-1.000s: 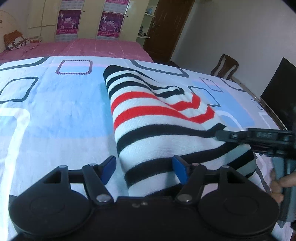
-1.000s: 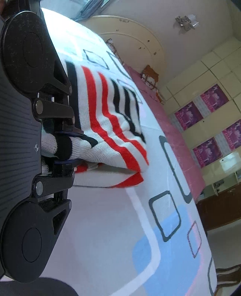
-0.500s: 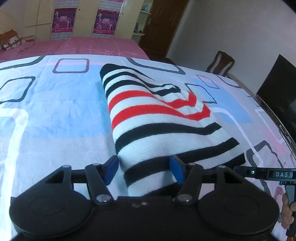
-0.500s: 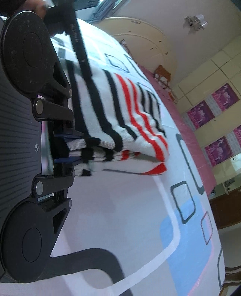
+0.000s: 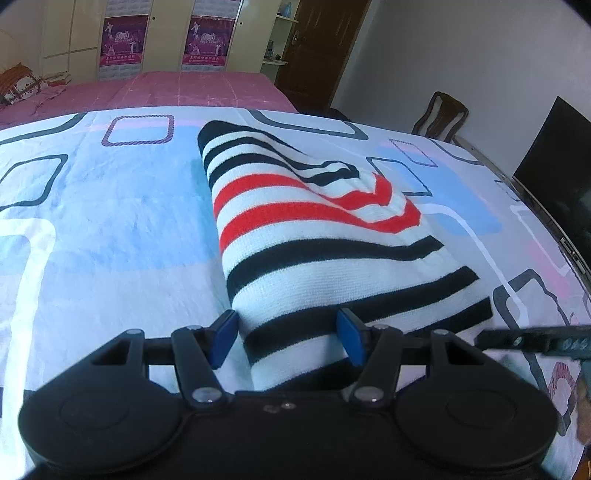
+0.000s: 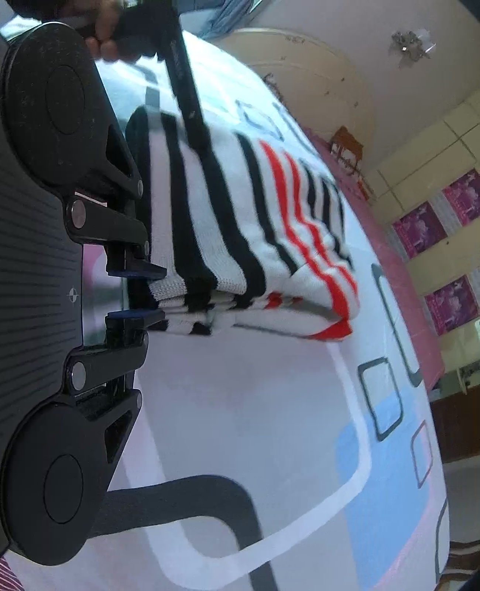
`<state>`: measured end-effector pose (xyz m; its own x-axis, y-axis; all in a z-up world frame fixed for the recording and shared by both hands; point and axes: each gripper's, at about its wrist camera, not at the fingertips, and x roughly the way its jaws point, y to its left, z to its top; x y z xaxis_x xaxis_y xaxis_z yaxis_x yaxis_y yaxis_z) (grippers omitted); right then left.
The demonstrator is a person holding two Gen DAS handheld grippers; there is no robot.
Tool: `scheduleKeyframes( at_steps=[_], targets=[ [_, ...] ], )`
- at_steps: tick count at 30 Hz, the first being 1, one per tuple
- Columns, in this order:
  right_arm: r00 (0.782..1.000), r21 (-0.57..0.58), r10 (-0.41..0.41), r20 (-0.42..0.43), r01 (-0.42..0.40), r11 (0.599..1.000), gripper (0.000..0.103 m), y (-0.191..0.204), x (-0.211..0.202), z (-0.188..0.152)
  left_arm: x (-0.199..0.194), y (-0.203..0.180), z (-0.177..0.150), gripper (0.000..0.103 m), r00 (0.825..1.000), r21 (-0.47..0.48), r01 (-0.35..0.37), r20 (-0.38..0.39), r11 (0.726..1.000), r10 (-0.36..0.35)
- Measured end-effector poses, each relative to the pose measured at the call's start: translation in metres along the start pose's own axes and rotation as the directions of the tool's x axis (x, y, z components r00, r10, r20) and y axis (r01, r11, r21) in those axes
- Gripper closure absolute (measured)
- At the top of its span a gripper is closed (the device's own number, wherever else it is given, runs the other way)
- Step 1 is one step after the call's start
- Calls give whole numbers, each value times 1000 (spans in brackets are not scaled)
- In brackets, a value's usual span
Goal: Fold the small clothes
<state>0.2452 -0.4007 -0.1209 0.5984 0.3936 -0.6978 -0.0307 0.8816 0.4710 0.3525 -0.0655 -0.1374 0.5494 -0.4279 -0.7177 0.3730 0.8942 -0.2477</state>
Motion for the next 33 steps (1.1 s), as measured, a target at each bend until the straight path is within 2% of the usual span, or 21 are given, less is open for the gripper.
scheduleKeyframes(
  at_steps=[2, 3, 7, 11, 19, 21, 22, 23, 28, 31, 33],
  targets=[
    [999, -6, 4, 39, -3, 1000, 48, 3, -8, 7, -1, -3, 3, 45, 1000, 11, -8, -4, 1000, 8],
    [998, -13, 5, 63, -4, 1000, 45, 6, -11, 11, -2, -5, 4, 46, 1000, 19, -14, 0, 1000, 14],
    [995, -29, 0, 95, 3, 1000, 45, 11, -8, 32, -11, -11, 13, 46, 999, 43, -23, 33, 999, 22],
    [994, 19, 12, 106, -14, 1000, 45, 6, 6, 56, -15, -13, 26, 43, 997, 50, -31, 67, 998, 27],
    [995, 62, 22, 101, -28, 998, 45, 6, 45, 98, 0, -5, 53, 42, 995, 41, -56, 86, 998, 53],
    [995, 55, 18, 97, -24, 998, 39, 7, 55, 105, 5, 3, 59, 42, 994, 23, -61, 88, 998, 59],
    [995, 53, 13, 99, -18, 998, 31, 7, 59, 108, 8, 6, 63, 42, 994, 10, -63, 89, 998, 62],
    [995, 50, 6, 104, -11, 999, 29, 7, 63, 112, 11, 11, 66, 42, 994, -4, -64, 89, 998, 64],
    [995, 48, -16, 96, 11, 999, 29, 3, 85, 123, 30, 27, 79, 42, 995, -60, -56, 75, 997, 61],
    [997, 50, 5, 80, -9, 999, 29, 1, 100, 128, 41, 34, 81, 43, 997, -84, -39, 65, 996, 45],
    [997, 53, 4, 75, -8, 999, 40, 0, 109, 130, 49, 36, 82, 45, 998, -92, -30, 61, 995, 36]
  ],
)
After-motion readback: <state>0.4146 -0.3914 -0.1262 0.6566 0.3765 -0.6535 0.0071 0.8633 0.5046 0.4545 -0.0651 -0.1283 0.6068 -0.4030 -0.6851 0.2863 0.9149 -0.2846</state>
